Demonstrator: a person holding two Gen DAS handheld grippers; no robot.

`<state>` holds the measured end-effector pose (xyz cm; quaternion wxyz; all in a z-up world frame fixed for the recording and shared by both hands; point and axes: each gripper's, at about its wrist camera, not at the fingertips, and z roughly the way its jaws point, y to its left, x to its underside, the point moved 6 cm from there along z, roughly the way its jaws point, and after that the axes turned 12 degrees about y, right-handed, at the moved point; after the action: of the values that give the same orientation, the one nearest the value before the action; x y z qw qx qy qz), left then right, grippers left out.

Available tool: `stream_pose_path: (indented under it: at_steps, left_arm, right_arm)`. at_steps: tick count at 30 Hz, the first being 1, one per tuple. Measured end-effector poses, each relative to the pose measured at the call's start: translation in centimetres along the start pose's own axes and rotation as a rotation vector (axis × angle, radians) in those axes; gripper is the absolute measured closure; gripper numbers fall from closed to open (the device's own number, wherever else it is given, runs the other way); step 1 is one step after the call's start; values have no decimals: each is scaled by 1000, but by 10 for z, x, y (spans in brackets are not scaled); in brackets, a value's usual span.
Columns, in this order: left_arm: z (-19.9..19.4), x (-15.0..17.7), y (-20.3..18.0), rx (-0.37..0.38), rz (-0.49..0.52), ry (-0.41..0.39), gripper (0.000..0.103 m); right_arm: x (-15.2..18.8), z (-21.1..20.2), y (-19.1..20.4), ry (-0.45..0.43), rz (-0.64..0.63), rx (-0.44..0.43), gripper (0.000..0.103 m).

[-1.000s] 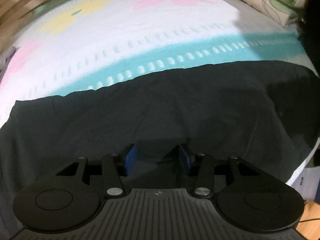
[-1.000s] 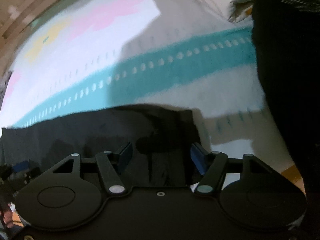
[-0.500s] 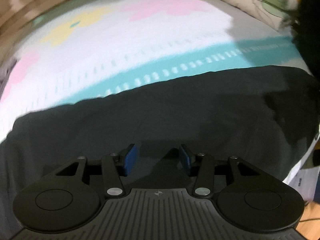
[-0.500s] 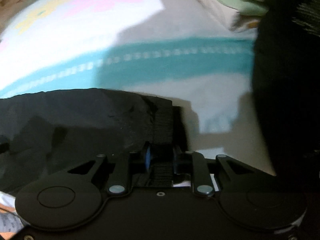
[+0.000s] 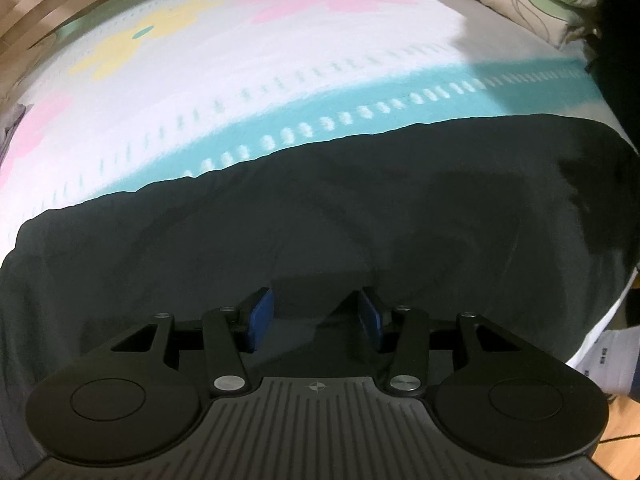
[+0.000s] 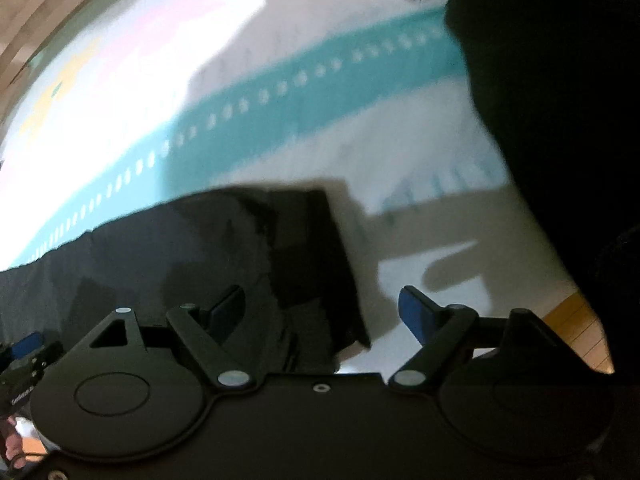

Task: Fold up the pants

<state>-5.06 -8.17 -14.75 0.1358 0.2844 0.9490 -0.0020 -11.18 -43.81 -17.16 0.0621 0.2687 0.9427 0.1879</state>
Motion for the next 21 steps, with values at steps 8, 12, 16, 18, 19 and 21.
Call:
stream_pose_path:
  at_steps: [8,12,16,18,19,21]
  left_arm:
    - [-1,1,3,12,-10,2,57]
    - [-2,2,5,14,-13,-3,57]
    - [-4,3,7,15,-16,-7,57]
    - [-4,4,7,13,-15,-9,57]
    - [-5,5,7,11,-16,-9,57]
    - [-5,4,7,8,-17,-9,57]
  right_arm:
    - [-1,27,1,95,15,-75,28]
    - [-1,28,4,96,-5,-47,35]
    - [1,23,1,77,1,-51,62]
    - [1,18,2,67,0,-102,75]
    - [1,15,2,57,-1,-111,76]
    - [2,11,6,38,-18,-118,79]
